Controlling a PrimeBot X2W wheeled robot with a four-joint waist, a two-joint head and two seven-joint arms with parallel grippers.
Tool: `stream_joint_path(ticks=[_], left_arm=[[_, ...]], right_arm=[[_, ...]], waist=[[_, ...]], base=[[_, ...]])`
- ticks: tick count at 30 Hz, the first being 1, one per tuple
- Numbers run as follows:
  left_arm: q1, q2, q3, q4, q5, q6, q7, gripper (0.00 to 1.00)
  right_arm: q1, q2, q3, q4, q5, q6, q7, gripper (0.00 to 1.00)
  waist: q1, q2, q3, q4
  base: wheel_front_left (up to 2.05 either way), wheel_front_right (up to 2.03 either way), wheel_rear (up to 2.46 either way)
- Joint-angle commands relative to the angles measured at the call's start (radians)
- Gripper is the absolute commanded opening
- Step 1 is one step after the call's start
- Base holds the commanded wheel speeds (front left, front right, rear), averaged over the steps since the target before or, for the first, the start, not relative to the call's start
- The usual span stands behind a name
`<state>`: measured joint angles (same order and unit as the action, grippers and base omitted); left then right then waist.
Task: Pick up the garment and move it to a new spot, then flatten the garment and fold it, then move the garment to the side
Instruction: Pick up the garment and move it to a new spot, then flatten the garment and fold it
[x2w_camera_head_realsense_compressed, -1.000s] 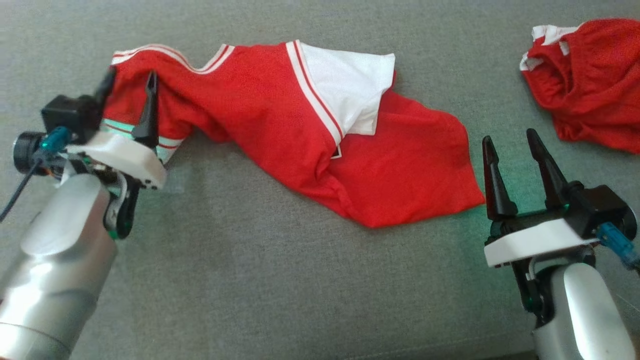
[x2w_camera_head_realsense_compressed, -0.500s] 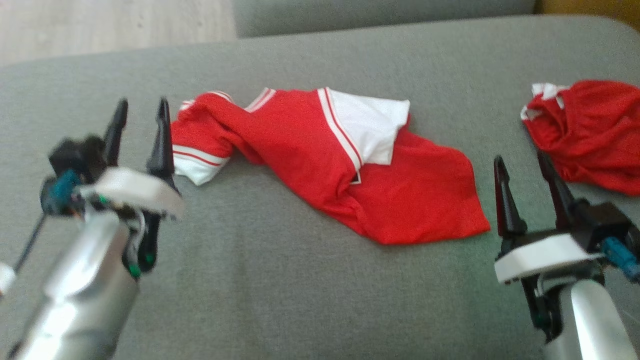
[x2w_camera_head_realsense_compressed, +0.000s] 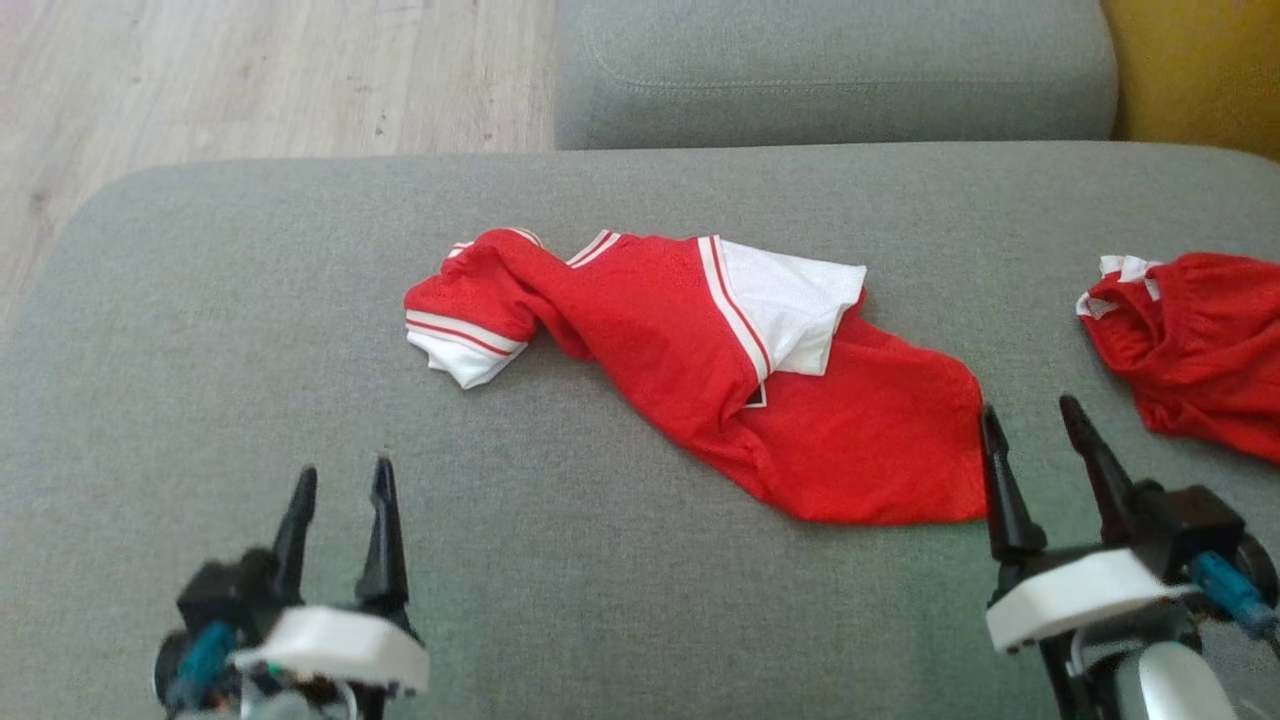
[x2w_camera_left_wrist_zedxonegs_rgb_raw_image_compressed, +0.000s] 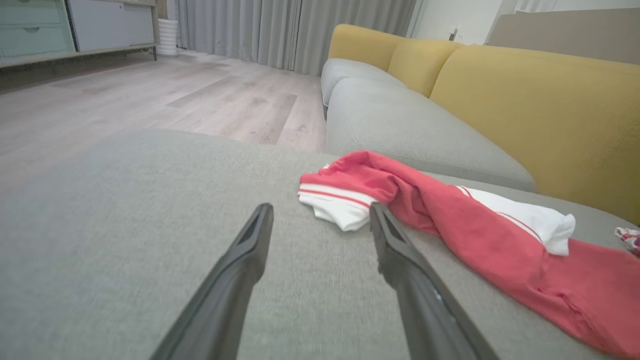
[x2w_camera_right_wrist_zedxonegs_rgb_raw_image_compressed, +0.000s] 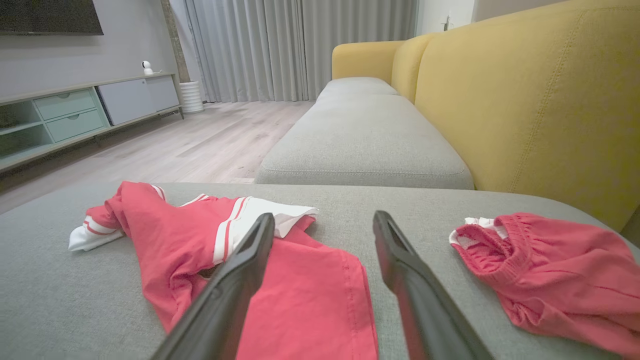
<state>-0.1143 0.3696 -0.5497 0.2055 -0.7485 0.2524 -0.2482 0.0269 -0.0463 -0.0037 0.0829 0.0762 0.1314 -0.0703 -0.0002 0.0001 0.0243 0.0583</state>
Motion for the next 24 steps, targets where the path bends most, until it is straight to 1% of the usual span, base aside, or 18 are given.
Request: stream_joint_path(ticks=[1, 4, 9, 21, 24], left_arm=[[-0.024, 0.022, 0.048, -0.047, 0.007, 0.015, -0.012, 1.00], [0.031, 0.016, 0.052, -0.079, 0.023, 0.034, -0.013, 1.00], [0.083, 0.009, 0.041, -0.125, 0.044, 0.054, -0.013, 1.00], [0.098, 0.011, 0.048, -0.136, 0.043, 0.053, -0.013, 1.00], [0.091, 0.008, 0.045, -0.137, 0.046, 0.053, -0.013, 1.00]], right_arm=[[-0.010, -0.004, 0.028, -0.034, 0.009, -0.001, -0.002, 1.00], [0.009, -0.004, 0.033, -0.029, 0.019, -0.001, -0.008, 1.00], [0.030, -0.004, 0.039, -0.018, 0.026, -0.001, -0.009, 1.00], [0.026, -0.004, 0.041, -0.017, 0.016, -0.001, -0.003, 1.00], [0.007, -0.004, 0.044, -0.013, -0.012, -0.001, 0.009, 1.00]], waist=[[0.0002, -0.0001, -0.005, 0.002], [0.0002, -0.0001, -0.014, 0.005], [0.0002, -0.0001, -0.025, 0.012], [0.0002, -0.0001, -0.017, 0.014], [0.0002, -0.0001, -0.003, 0.022]], base=[[0.00, 0.00, 0.00], [0.00, 0.00, 0.00], [0.00, 0.00, 0.00], [0.00, 0.00, 0.00], [0.00, 0.00, 0.00]])
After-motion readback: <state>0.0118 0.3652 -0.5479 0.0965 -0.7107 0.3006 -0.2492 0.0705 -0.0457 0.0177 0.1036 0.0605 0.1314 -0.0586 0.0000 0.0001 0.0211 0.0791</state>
